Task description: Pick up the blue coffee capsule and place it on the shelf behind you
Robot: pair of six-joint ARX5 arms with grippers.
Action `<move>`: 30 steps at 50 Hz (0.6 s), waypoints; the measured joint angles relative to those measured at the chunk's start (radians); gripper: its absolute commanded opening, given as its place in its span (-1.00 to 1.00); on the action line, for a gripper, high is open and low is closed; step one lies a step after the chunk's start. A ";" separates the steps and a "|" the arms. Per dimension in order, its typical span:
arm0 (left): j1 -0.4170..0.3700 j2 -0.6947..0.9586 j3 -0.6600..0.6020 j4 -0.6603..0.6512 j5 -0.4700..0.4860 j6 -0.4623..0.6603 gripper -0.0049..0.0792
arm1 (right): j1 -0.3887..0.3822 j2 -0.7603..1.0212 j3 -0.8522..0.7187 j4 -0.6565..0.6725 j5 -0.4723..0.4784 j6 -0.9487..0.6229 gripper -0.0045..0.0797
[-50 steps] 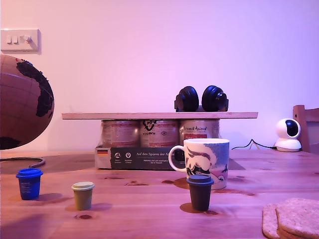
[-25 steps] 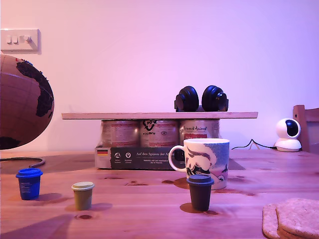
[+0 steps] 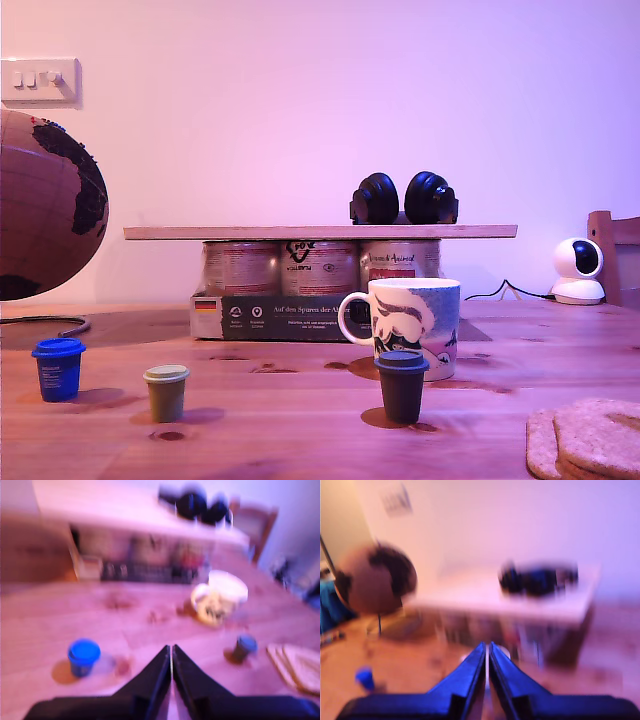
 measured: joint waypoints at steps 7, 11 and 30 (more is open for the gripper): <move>-0.012 0.016 0.000 0.019 -0.023 0.038 -0.93 | 0.000 0.038 0.000 -0.034 0.056 -0.022 -0.92; -0.017 0.029 0.000 0.019 -0.027 0.062 -0.93 | -0.001 0.061 0.000 -0.048 -0.011 -0.092 -0.92; -0.034 0.152 0.001 0.010 -0.089 0.064 -0.92 | 0.040 0.163 0.000 -0.160 -0.166 -0.175 -0.92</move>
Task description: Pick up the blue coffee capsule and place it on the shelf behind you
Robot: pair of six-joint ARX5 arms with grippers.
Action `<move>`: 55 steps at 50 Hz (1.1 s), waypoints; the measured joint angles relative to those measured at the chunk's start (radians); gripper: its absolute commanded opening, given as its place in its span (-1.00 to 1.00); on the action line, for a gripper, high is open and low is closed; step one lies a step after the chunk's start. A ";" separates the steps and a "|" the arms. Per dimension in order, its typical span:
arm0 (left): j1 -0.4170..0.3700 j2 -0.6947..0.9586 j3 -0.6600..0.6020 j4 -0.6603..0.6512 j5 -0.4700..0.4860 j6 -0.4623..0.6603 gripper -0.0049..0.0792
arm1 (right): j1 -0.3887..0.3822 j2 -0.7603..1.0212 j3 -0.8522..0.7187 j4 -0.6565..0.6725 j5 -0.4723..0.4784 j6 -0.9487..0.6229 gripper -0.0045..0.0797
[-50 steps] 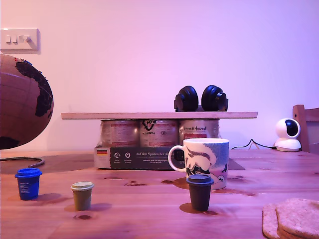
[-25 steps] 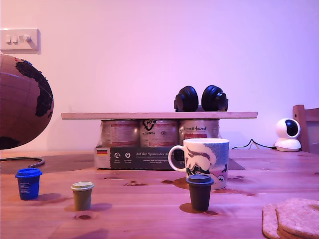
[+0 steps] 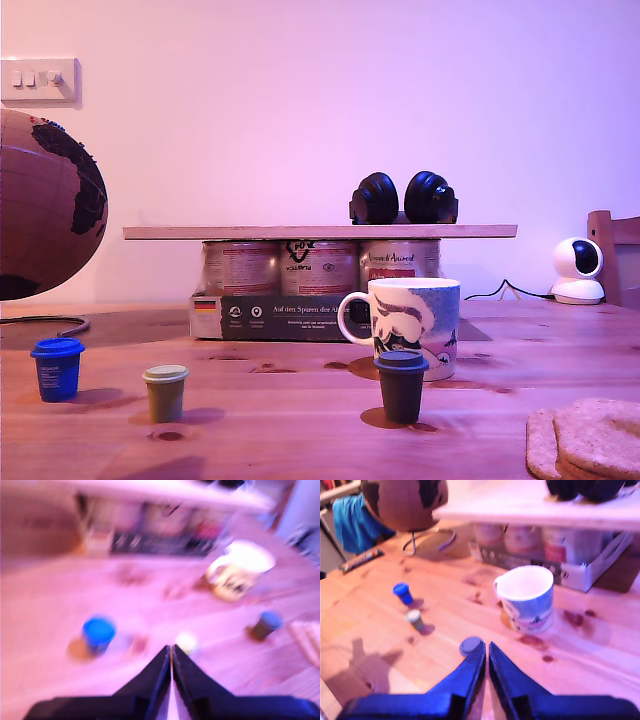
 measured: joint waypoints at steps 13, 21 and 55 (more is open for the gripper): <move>-0.071 0.208 0.023 -0.002 -0.097 0.061 -0.15 | 0.000 0.035 0.000 0.001 0.000 -0.005 -0.92; -0.123 0.298 0.030 0.085 -0.121 0.078 0.13 | 0.000 0.035 0.000 0.001 0.000 -0.005 -0.92; -0.211 0.590 0.032 0.370 -0.348 0.131 0.25 | 0.000 0.041 0.000 0.008 -0.009 -0.004 -0.92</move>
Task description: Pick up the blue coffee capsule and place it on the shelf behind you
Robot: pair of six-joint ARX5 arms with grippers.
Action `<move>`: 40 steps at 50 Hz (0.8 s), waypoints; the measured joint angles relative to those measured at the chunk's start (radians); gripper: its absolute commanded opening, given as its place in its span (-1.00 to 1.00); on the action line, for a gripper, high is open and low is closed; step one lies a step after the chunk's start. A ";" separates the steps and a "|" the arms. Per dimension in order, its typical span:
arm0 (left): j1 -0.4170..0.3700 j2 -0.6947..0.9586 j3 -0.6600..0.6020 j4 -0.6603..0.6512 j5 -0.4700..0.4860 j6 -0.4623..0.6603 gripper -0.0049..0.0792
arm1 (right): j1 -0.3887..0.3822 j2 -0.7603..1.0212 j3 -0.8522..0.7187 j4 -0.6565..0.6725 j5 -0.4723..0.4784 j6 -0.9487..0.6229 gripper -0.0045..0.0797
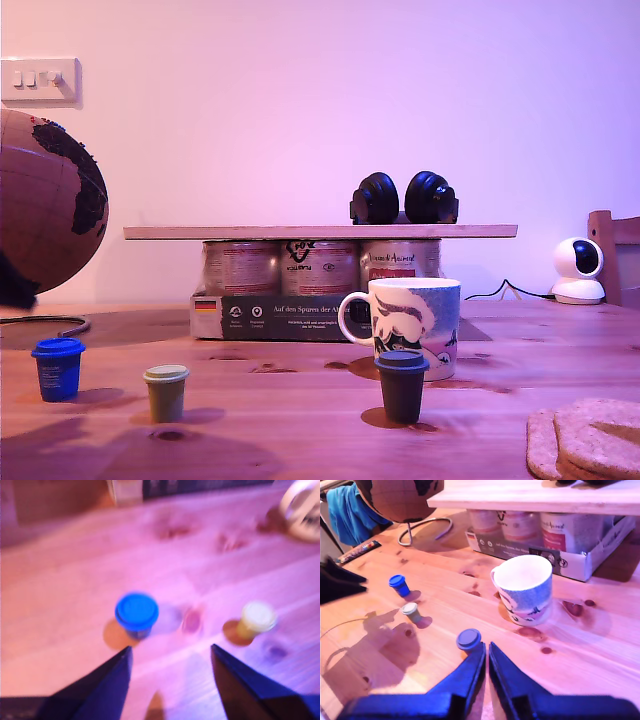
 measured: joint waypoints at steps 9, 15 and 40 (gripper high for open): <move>0.000 0.115 0.000 0.121 -0.002 0.000 0.25 | 0.002 0.009 0.000 0.001 -0.025 0.000 -0.92; 0.000 0.191 0.000 0.193 -0.005 0.023 0.25 | 0.006 0.027 0.000 0.002 -0.024 0.000 -0.92; 0.000 0.441 0.000 0.502 -0.035 0.089 0.25 | 0.006 0.046 0.000 0.014 -0.024 0.000 -0.92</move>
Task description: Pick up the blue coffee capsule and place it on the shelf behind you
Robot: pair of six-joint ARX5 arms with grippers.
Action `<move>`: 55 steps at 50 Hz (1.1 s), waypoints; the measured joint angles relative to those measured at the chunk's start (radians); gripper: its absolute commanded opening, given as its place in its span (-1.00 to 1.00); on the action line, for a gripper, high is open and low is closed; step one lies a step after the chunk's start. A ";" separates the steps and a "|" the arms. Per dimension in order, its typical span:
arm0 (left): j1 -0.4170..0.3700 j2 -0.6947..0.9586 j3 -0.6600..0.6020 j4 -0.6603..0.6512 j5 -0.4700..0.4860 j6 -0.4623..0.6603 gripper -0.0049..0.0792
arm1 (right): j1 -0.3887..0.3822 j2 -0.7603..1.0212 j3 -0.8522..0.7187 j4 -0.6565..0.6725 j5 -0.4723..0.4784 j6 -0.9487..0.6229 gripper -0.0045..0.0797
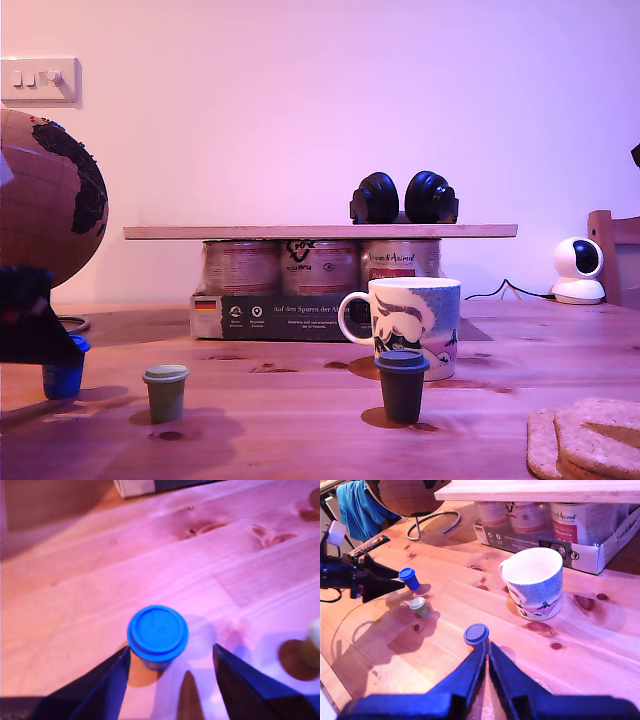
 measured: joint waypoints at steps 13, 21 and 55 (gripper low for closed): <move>0.000 0.109 0.000 0.122 -0.017 0.008 0.24 | 0.000 0.000 0.000 0.000 0.000 0.000 -0.92; 0.000 0.167 0.000 0.192 -0.034 0.015 0.20 | 0.000 0.000 0.000 0.000 0.000 0.000 -0.92; 0.000 0.183 0.002 0.272 -0.032 0.015 -0.20 | 0.000 0.000 0.000 0.000 0.000 0.000 -0.92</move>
